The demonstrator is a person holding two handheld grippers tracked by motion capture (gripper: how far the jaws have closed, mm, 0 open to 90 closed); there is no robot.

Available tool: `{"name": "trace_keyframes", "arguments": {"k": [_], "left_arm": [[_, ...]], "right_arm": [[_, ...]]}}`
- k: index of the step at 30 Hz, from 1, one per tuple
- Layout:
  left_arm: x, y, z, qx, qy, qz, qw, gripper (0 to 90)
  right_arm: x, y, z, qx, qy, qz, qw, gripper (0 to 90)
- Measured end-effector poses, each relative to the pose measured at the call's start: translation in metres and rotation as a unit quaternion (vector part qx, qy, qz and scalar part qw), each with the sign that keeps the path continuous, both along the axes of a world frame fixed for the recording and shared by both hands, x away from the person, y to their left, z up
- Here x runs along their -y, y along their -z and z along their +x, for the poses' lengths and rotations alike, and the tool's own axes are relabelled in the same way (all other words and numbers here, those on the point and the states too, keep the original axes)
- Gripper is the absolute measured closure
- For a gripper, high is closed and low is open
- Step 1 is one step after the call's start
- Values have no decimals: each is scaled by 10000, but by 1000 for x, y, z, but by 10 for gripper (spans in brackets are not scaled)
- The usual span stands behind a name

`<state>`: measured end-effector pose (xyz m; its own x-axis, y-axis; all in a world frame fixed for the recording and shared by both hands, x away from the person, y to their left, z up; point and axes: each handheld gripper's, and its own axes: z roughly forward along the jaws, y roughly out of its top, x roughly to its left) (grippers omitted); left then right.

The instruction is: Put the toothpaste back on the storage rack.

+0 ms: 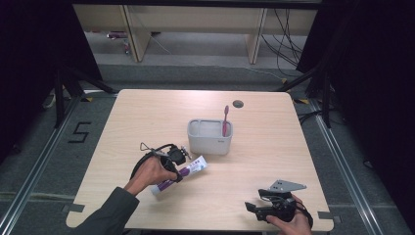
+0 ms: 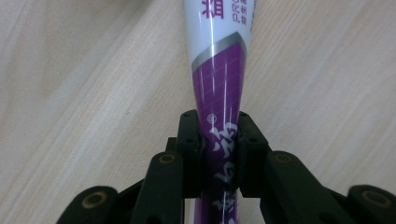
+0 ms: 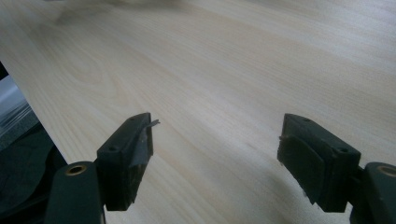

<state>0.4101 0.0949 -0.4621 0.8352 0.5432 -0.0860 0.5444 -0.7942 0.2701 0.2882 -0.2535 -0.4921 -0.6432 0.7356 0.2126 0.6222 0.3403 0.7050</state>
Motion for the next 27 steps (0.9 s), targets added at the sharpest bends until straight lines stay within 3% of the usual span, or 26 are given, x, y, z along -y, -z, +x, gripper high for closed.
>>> {"name": "trace_keyframes", "arguments": {"k": [13, 19, 22, 27], "left_arm": [[-14, -14, -4, 259, -110, -527, 9982, 752], [-20, -22, -6, 390, -242, -868, 9952, 752], [-22, -26, -8, 497, -320, -1119, 9920, 752], [-26, -32, -9, 580, -367, -1285, 9893, 752]], "right_arm": [[-1, 1, 0, -40, 35, 24, 10000, 266], [-1, 1, 0, -39, 37, 28, 10000, 266], [0, 1, 1, 15, -20, 11, 10000, 266], [0, 1, 2, 33, -30, 7, 10000, 266]]}}
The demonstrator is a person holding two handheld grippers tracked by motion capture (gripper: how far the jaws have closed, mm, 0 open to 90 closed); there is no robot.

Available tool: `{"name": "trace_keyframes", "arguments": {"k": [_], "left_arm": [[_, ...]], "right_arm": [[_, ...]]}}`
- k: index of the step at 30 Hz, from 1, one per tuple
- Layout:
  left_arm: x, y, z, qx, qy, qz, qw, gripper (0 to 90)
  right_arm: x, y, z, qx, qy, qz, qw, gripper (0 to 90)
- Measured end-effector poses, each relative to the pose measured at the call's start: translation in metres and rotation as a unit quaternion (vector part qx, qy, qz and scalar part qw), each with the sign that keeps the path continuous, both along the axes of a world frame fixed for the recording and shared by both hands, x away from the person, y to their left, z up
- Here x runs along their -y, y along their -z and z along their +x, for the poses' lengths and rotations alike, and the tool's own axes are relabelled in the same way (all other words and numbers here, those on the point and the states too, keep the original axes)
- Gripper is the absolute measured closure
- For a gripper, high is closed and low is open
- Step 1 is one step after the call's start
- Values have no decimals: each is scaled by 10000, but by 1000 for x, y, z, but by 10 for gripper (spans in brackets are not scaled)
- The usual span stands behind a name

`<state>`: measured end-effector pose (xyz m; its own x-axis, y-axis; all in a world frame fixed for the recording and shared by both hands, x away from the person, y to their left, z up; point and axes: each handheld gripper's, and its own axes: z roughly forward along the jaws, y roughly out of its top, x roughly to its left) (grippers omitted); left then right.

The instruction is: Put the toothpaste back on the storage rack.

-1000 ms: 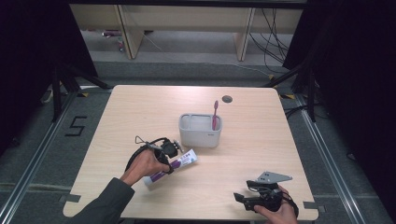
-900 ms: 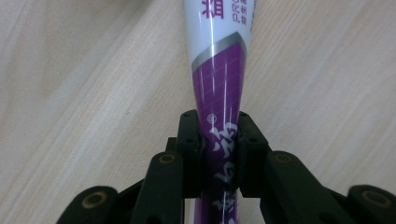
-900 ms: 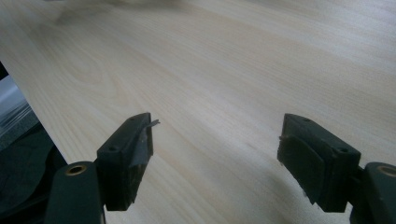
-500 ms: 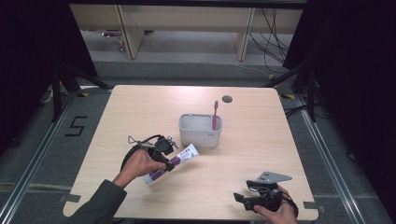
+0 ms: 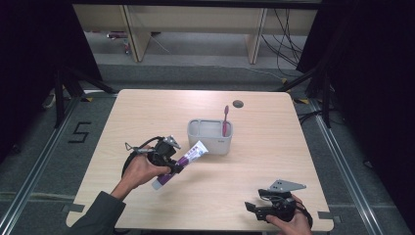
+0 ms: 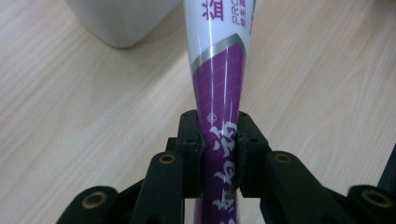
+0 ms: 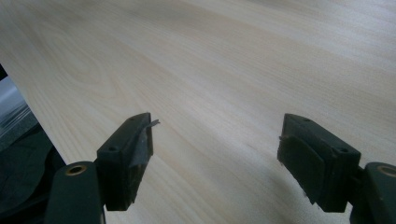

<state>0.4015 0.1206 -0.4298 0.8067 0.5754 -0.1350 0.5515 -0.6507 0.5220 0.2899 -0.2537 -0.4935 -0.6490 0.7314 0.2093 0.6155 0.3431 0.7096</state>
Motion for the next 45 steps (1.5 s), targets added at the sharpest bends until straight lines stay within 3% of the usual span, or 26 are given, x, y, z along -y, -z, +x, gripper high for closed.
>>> {"name": "trace_keyframes", "arguments": {"k": [3, 12, 14, 18, 19, 20, 21, 24, 26, 29, 31, 32, 34, 35, 41, 43, 44, 45], "left_arm": [[-4, -3, 2, 133, 58, -114, 9998, 752], [-11, -14, 3, 451, -140, -632, 9969, 753], [-12, -15, 3, 533, -277, -850, 9946, 753], [-14, -20, 4, 724, -378, -1025, 9914, 753], [-14, -22, 5, 765, -443, -1143, 9895, 753], [-15, -23, 6, 783, -421, -1152, 9894, 753], [-14, -24, 6, 764, -491, -1277, 9877, 753], [-15, -30, 9, 911, -490, -1322, 9858, 753], [-13, -33, 10, 1007, -610, -1479, 9820, 753], [-11, -37, 13, 1137, -670, -1535, 9793, 753], [-9, -39, 16, 1214, -746, -1681, 9754, 753], [-9, -41, 18, 1253, -727, -1696, 9748, 753], [-6, -44, 21, 1346, -822, -1883, 9694, 753], [-6, -44, 21, 1346, -822, -1883, 9694, 753], [0, -49, 30, 1482, -976, -2103, 9614, 753], [3, -51, 33, 1565, -1020, -2193, 9576, 753], [3, -51, 33, 1565, -1020, -2193, 9576, 753], [4, -52, 35, 1605, -1066, -2238, 9554, 753]], "right_arm": [[0, 0, 0, 25, 12, -24, 10000, 266], [0, 0, 0, -44, 18, 24, 10000, 266], [1, 0, 0, -52, 30, 20, 10000, 266], [0, 0, 0, -40, 13, 26, 10000, 266], [0, 0, 0, -50, 24, 22, 10000, 266], [0, 0, 0, -45, 13, 22, 10000, 266], [0, 0, 0, -45, 13, 22, 10000, 266], [0, 0, 0, -33, 17, 21, 10000, 266], [0, 0, 0, -52, 22, 18, 10000, 266], [0, 0, 0, -22, 21, 17, 10000, 266], [0, 0, 0, -24, 16, 12, 10000, 266], [0, 0, 0, -25, 24, 9, 10000, 266], [0, 0, 0, -37, 3, 21, 10000, 266], [0, 0, 0, -37, 3, 21, 10000, 266], [1, -1, 0, -81, 23, 35, 10000, 266], [1, 0, 0, -106, 37, 42, 9999, 266], [1, 0, 0, -106, 37, 42, 9999, 266], [1, 0, 0, -105, 37, 42, 9999, 266]]}}
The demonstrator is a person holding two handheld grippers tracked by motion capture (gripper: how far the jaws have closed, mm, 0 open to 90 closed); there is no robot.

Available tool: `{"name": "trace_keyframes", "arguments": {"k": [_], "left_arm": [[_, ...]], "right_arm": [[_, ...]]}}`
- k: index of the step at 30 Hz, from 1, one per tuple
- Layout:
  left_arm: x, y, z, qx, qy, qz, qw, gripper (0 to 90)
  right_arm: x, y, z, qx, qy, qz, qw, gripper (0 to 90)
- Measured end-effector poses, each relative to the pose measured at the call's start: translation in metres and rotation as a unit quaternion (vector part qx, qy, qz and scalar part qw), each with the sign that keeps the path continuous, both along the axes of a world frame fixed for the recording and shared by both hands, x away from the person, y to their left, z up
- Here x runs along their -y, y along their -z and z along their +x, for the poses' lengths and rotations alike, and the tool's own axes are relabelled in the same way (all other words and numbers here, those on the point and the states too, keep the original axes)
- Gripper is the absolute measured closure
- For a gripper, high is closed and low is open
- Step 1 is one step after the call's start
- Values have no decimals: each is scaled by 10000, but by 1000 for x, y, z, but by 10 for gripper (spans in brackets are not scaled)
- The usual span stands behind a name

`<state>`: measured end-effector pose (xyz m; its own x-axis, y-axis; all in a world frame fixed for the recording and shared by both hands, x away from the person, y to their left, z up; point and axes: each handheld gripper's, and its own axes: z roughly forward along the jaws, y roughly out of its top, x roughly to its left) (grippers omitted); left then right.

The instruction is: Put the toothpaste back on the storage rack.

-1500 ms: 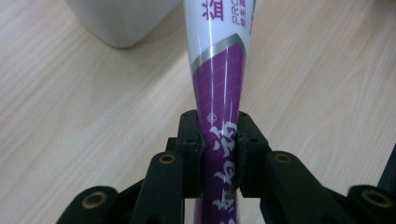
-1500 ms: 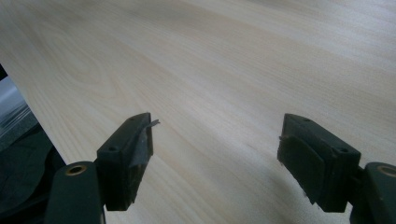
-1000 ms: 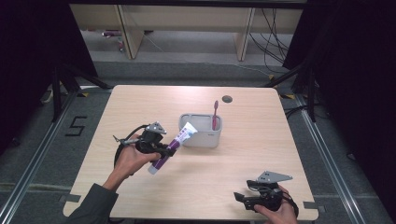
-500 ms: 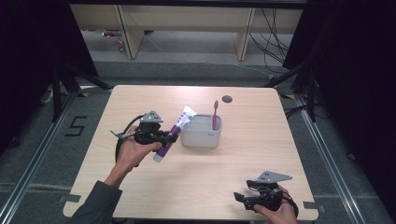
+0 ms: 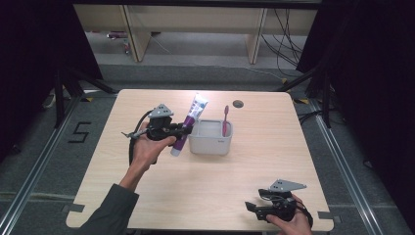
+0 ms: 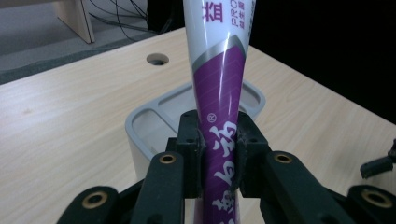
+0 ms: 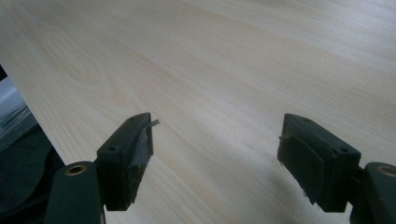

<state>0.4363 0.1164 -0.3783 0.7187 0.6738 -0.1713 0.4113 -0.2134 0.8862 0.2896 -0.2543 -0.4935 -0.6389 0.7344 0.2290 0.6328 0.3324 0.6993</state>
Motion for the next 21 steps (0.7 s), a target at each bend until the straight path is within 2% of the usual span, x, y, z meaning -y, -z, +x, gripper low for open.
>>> {"name": "trace_keyframes", "arguments": {"k": [2, 3, 4, 11, 15, 16, 18, 21], "left_arm": [[3, -1, 3, 82, -51, -165, 9998, 753], [3, -1, 3, 82, -51, -165, 9998, 753], [6, -3, 6, 173, -100, -184, 9996, 753], [19, -8, 14, 292, -223, -328, 9988, 754], [28, -10, 19, 385, -258, -404, 9981, 754], [30, -11, 21, 392, -265, -426, 9980, 754], [33, -12, 23, 408, -280, -503, 9975, 754], [38, -13, 25, 442, -298, -503, 9973, 754]], "right_arm": [[0, 0, 0, 2, -2, -5, 10000, 266], [0, 0, 0, 2, -2, -5, 10000, 266], [0, 0, 0, -14, 0, 13, 10000, 266], [0, 0, 0, -82, 0, 23, 10000, 266], [2, 1, 2, 59, -83, 11, 9999, 266], [2, 1, 1, 4, -41, -5, 10000, 266], [2, 0, 1, 43, 12, -24, 10000, 266], [3, 0, 1, -14, 27, 16, 10000, 266]]}}
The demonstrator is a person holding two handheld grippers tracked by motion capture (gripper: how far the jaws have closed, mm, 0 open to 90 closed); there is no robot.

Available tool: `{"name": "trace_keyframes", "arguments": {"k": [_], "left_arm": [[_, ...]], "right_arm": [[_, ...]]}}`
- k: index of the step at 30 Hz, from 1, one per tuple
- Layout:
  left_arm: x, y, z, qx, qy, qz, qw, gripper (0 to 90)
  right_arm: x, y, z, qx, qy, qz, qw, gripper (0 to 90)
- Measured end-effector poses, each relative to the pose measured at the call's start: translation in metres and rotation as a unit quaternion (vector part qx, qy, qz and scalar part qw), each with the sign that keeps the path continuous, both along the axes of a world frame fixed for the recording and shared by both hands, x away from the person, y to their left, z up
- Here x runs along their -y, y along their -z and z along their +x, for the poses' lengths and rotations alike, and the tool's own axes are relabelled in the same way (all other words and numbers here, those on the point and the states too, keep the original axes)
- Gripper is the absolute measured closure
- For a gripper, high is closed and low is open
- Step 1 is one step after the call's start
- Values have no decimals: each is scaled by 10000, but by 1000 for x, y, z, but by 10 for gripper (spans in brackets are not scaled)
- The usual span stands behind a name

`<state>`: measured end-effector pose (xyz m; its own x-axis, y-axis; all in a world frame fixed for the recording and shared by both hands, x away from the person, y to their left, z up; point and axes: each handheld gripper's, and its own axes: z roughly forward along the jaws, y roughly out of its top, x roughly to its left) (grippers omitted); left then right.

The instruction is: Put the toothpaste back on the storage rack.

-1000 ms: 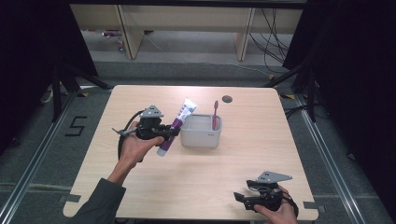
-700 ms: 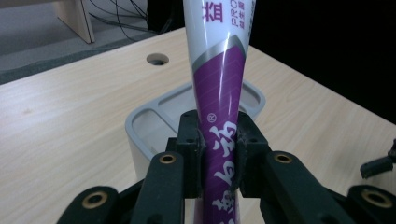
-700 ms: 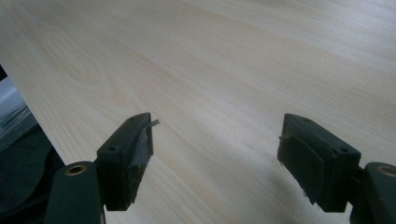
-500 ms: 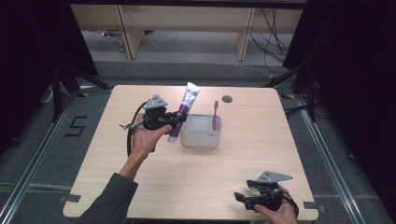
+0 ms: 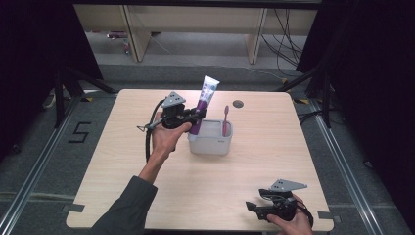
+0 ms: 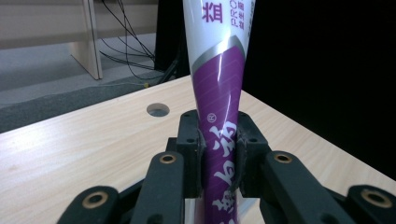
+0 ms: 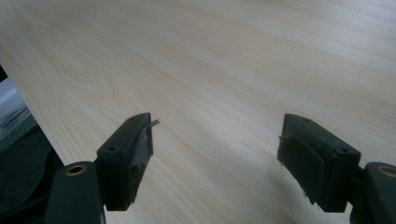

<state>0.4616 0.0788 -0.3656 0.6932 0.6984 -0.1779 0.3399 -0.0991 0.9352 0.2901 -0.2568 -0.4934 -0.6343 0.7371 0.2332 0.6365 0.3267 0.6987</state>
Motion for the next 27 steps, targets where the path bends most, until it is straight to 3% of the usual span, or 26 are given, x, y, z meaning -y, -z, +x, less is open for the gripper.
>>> {"name": "trace_keyframes", "arguments": {"k": [4, 14, 16, 21, 22, 27], "left_arm": [[4, -1, 5, -13, -17, -127, 9999, 754], [15, 3, 17, -25, -78, -15, 10000, 754], [17, 5, 19, -23, -120, -21, 9999, 754], [22, 8, 25, -94, -142, -27, 9999, 753], [23, 8, 26, -77, -159, -22, 9998, 753], [29, 10, 30, -107, -137, -42, 9998, 753]], "right_arm": [[1, 1, 1, 77, -54, -16, 10000, 266], [2, 0, 2, 112, -69, -36, 9999, 266], [1, 0, 0, -7, -20, 28, 10000, 266], [3, 1, 1, 94, -65, -39, 9999, 266], [1, 0, 0, -43, -25, 42, 10000, 266], [3, 1, 2, 80, -91, 15, 9999, 266]]}}
